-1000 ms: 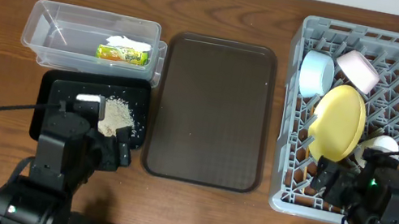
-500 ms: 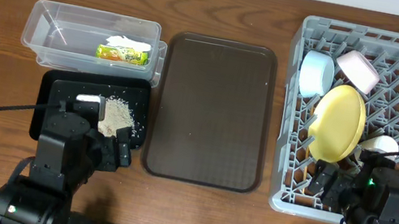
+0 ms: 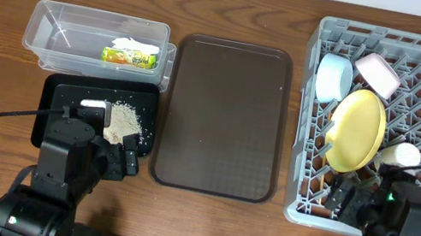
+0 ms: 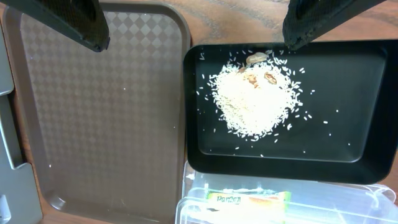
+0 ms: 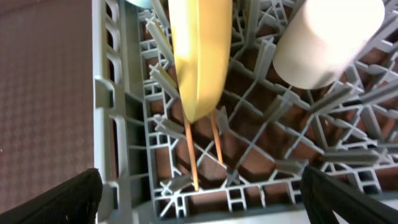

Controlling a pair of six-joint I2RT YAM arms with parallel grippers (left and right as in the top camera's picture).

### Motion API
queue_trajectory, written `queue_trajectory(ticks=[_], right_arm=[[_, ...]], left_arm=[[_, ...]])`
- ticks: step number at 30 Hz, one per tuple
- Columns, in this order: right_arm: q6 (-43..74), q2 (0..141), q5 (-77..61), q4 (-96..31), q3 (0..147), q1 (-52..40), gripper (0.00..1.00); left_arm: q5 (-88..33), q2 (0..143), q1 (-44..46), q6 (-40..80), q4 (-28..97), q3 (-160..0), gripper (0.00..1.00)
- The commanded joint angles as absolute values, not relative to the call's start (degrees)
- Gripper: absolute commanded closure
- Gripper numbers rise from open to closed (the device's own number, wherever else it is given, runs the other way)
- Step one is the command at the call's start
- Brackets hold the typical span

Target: Sort waste into correct bins and load items into the dishwasher rack

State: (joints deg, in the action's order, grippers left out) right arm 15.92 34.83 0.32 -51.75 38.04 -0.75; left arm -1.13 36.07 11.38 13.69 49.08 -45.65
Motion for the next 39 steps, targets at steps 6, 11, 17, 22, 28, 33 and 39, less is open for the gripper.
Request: queue_trajectory(ticks=[6,11,17,22,28,33,39], right_arm=[[11.46,25.32,5.76,-50.83,36.99,-0.19,0.01],[7.4,17.02,5.76,-44.47,31.94,-0.84,0.01],[6.98,6.39,5.52,-27.33,18.83,-1.65,0.01],[6.96,0.27,5.58,-12.86,8.99,-2.0,0.01],[3.66,0.3,5.98,5.1,0.1,-2.0,0.01],[0.89,0.27,5.78,2.66,0.3,-2.0,0.01],[0.78,0.38,4.47,-3.68,0.32,-1.98,0.01]], left_arm=[[-0.45,36.21,11.66,13.78,49.19,-45.25,0.08],[-0.43,36.21,11.66,13.78,49.19,-45.25,0.08],[-0.45,36.21,11.66,13.78,49.21,-45.25,0.08],[-0.45,36.21,11.66,13.76,49.21,-45.25,0.08],[-0.45,36.21,11.66,13.78,49.21,-45.25,0.08],[-0.43,36.21,11.66,13.78,49.21,-45.25,0.08],[-0.45,36.21,11.66,13.78,49.21,-45.25,0.08]])
